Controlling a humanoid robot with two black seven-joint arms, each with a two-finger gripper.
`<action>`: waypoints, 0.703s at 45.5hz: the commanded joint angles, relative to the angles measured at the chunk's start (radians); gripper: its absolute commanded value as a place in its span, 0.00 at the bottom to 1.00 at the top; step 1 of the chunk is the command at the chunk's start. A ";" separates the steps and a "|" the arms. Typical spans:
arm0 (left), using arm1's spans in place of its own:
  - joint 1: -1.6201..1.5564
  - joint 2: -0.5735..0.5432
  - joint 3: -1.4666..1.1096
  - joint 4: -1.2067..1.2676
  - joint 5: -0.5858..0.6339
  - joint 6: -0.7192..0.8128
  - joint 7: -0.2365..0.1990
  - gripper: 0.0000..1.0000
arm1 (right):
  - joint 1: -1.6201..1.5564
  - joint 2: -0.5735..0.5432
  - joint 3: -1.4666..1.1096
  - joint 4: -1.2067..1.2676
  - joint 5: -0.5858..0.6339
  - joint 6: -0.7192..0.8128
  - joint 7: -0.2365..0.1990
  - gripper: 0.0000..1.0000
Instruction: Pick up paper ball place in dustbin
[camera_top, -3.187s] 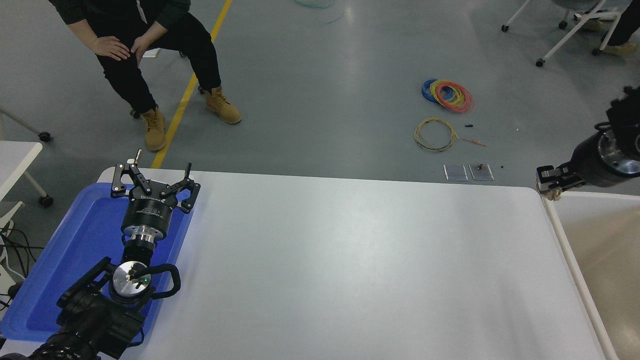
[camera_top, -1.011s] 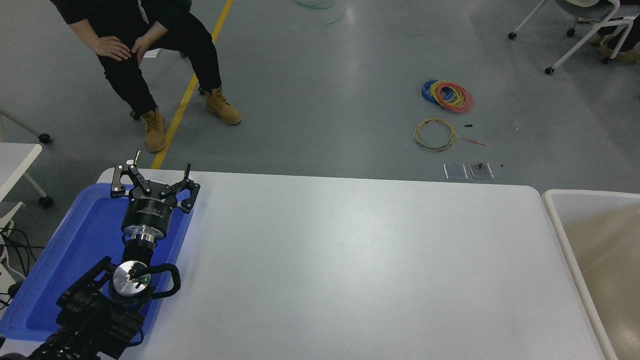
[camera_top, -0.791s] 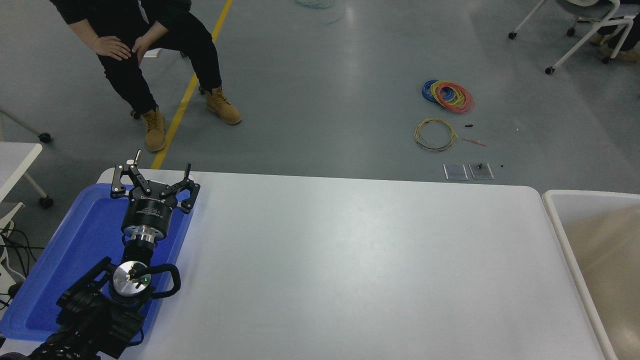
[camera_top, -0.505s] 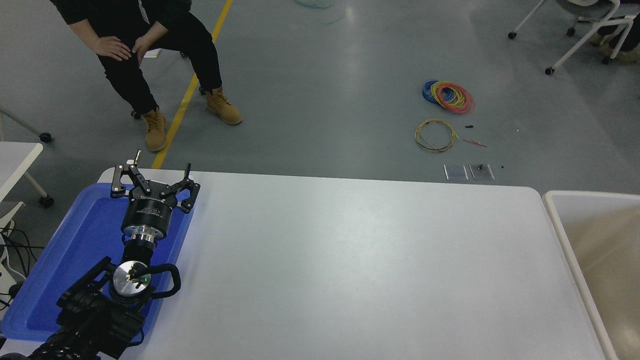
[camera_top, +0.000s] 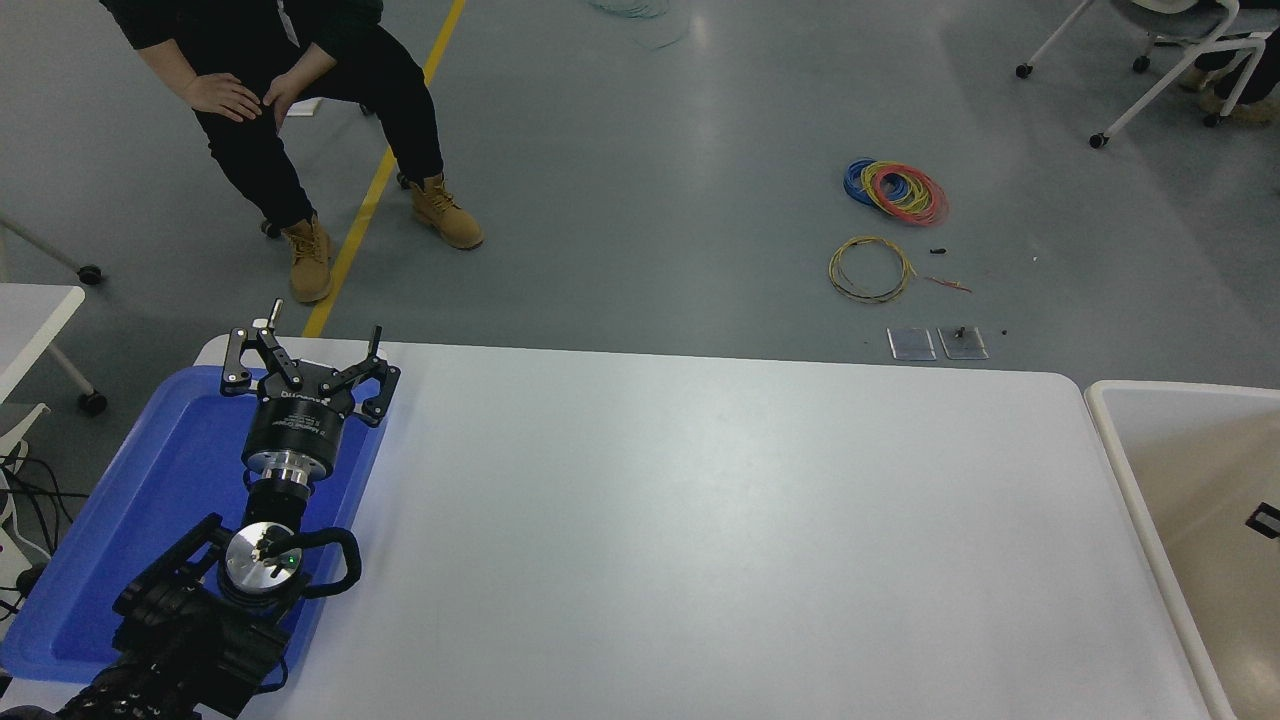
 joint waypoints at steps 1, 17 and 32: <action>0.000 0.001 0.000 0.000 0.000 0.001 0.000 1.00 | 0.001 0.004 0.004 0.001 0.004 -0.008 -0.002 1.00; 0.000 0.001 0.000 0.000 0.000 0.001 0.000 1.00 | 0.030 -0.002 0.045 0.009 0.006 -0.003 -0.002 1.00; 0.000 0.001 0.000 0.000 0.000 -0.001 0.000 1.00 | 0.138 -0.037 0.566 0.012 0.006 -0.006 0.001 1.00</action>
